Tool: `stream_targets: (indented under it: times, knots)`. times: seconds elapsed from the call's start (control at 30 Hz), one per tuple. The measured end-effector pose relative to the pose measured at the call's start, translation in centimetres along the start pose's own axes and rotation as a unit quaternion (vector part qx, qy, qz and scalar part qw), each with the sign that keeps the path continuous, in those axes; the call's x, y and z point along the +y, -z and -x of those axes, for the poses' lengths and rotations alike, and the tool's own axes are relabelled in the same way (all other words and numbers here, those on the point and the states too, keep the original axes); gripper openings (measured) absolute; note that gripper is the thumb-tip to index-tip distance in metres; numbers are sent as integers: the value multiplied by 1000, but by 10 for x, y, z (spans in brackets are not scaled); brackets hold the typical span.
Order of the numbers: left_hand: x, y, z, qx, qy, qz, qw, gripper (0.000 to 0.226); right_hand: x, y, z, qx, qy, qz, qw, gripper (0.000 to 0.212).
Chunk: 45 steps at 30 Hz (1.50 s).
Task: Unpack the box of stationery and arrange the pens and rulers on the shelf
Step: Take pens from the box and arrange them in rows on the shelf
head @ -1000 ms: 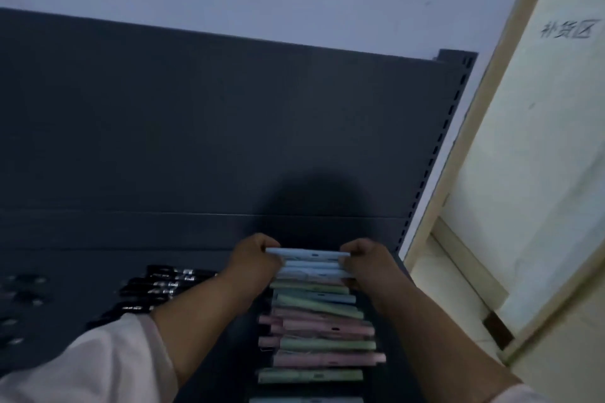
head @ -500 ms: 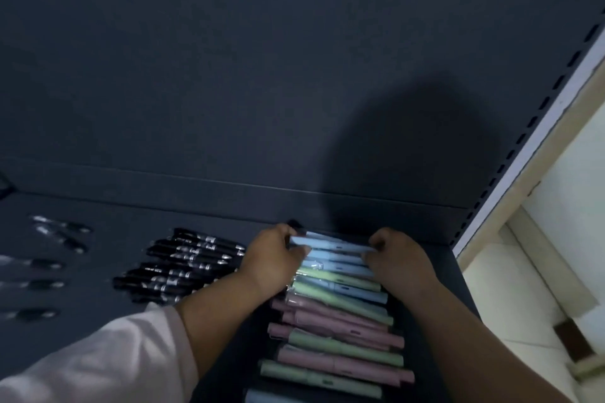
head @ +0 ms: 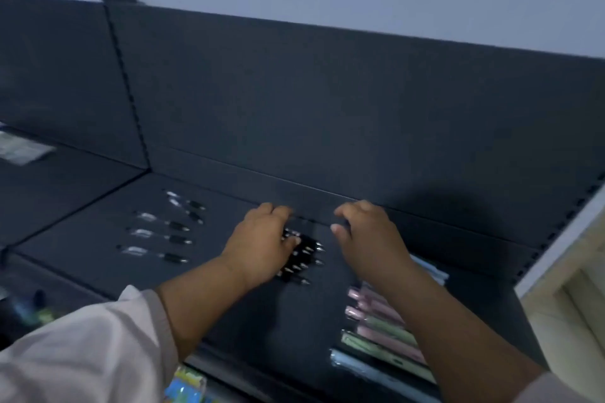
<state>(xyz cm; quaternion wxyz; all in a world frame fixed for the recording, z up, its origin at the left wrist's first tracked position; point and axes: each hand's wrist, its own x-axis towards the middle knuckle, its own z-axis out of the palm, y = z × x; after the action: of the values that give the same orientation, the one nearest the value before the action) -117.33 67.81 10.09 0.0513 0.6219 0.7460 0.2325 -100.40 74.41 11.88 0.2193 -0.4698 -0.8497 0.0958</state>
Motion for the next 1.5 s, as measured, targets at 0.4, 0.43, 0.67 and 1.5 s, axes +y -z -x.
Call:
stream_targets:
  times: [0.4,0.43,0.67,1.5]
  knots:
    - [-212,178,197,97,183,-159,965,56,-303,-86,28,-82,283,-21,955,37]
    - [-228,192,219,102,205,-170,958,55,-329,-96,35,-88,304,-24,948,38]
    - [-315,273,370,118,363,-220,898,51,-491,-157,90,-147,414,-66,896,35]
    - [-577,367,347,120,540,-225,802,54,-772,-349,-33,-247,556,-95,788,40]
